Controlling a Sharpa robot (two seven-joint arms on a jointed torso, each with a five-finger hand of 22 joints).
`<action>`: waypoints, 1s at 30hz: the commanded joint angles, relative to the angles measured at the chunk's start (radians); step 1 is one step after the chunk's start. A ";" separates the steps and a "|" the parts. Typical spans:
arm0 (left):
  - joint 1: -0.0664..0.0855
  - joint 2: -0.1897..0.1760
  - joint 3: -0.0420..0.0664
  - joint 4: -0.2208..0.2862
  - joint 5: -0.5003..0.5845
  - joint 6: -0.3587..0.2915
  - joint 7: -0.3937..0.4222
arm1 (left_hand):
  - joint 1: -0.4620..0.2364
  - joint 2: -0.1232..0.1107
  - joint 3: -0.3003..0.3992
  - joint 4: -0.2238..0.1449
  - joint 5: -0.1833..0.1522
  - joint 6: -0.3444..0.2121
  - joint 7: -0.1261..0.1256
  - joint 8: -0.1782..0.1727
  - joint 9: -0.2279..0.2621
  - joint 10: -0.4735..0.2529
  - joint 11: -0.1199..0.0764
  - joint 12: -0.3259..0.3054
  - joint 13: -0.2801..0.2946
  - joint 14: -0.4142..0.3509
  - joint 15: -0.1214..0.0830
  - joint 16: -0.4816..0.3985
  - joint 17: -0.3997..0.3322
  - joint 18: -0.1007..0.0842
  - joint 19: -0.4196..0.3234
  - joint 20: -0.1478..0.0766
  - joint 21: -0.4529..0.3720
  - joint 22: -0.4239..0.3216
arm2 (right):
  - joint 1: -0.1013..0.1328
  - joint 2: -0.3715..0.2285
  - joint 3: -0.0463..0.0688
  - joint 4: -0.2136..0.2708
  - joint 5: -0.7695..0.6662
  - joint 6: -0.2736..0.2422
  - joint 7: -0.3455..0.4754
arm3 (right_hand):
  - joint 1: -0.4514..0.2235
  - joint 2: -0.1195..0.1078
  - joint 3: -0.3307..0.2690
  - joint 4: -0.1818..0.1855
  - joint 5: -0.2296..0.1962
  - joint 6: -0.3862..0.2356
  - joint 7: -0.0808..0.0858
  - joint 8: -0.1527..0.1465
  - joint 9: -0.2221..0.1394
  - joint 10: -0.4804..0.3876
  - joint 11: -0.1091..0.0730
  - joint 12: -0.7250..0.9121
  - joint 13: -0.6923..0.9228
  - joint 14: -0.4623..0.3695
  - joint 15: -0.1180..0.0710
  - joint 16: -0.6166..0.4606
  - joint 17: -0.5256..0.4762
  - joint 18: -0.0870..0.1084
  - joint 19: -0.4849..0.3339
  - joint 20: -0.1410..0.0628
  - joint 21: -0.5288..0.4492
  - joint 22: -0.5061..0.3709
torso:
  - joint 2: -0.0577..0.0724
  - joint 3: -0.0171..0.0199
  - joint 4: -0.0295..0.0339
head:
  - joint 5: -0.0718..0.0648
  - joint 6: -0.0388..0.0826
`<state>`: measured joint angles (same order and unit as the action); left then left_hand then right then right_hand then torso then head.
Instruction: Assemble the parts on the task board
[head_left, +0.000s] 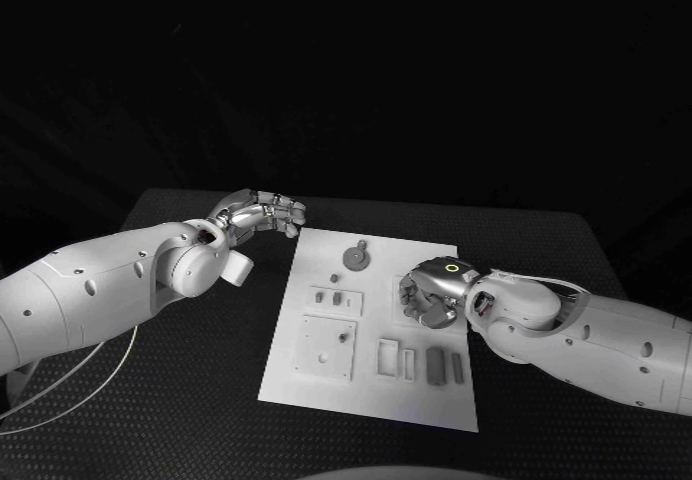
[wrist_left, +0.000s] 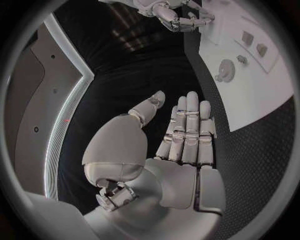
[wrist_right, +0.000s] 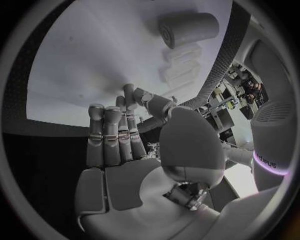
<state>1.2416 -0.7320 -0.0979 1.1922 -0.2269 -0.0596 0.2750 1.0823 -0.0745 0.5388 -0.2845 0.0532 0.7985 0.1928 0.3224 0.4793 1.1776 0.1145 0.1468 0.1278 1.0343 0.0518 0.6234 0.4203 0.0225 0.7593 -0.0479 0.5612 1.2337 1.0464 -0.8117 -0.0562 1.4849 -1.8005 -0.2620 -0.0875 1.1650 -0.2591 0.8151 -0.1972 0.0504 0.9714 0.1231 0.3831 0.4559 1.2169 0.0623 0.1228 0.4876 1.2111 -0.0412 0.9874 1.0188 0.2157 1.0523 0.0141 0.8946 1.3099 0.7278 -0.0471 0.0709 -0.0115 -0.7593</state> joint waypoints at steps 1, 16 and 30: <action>0.001 0.001 0.001 0.003 0.004 0.016 0.006 | -0.005 0.003 -0.005 0.000 -0.001 -0.008 -0.002 0.003 -0.002 0.004 0.004 -0.005 -0.002 0.007 0.001 -0.007 0.001 0.012 0.007 0.002 -0.006 0.002 | -0.001 0.001 0.000 0.001 -0.020 0.001 -0.002 | -0.002 0.012 0.011 0.001 -0.002 0.009 -0.001 0.006 0.000 0.008 0.001 0.001 0.000 -0.001 -0.005 0.008 -0.003 0.046 0.006 -0.002 0.005 0.011 | 0.000 -0.0002 0.0001 | 0.001 -0.001; 0.001 0.001 0.001 0.002 0.004 0.015 0.006 | -0.005 0.005 -0.005 0.000 -0.001 -0.008 -0.002 0.004 -0.002 0.004 0.004 -0.005 -0.002 0.007 0.001 -0.008 0.003 0.012 0.007 0.002 -0.007 0.002 | -0.004 0.000 0.000 0.022 -0.062 -0.049 -0.016 | 0.023 0.060 0.046 -0.034 -0.002 0.063 -0.023 0.033 0.018 0.070 -0.025 0.026 0.017 0.024 -0.031 0.063 0.003 0.046 0.043 -0.022 0.046 0.016 | 0.000 -0.0001 0.0004 | 0.001 -0.004; 0.001 0.004 0.001 0.003 0.004 0.013 0.005 | -0.004 0.006 -0.005 -0.001 -0.001 -0.008 -0.002 0.004 -0.002 0.004 0.004 -0.006 -0.002 0.007 0.001 -0.010 0.005 0.013 0.007 0.002 -0.007 0.003 | 0.026 -0.027 0.007 0.067 -0.040 -0.016 -0.021 | 0.022 0.062 0.044 -0.037 -0.002 0.067 -0.025 0.034 0.021 0.075 -0.028 0.027 0.019 0.027 -0.033 0.068 0.002 0.046 0.047 -0.026 0.051 0.015 | 0.000 -0.0007 0.0002 | 0.008 0.001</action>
<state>1.2416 -0.7304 -0.0979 1.1920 -0.2269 -0.0582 0.2743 1.0823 -0.0745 0.5388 -0.2845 0.0532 0.7985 0.1928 0.3223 0.4785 1.1776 0.1145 0.1468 0.1278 1.0343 0.0518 0.6195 0.4244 0.0224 0.7593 -0.0479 0.5573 1.2353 1.0679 -0.8372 -0.0517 1.5464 -1.8454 -0.3042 -0.1053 1.1848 -0.2074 0.8582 -0.2281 0.0415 1.0299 0.0979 0.4132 0.4755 1.2716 0.0405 0.1392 0.4878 1.2364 -0.0696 1.0499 1.0206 0.1994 1.0935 -0.0096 0.9408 1.3100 0.7272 -0.0480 0.0712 -0.0061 -0.7593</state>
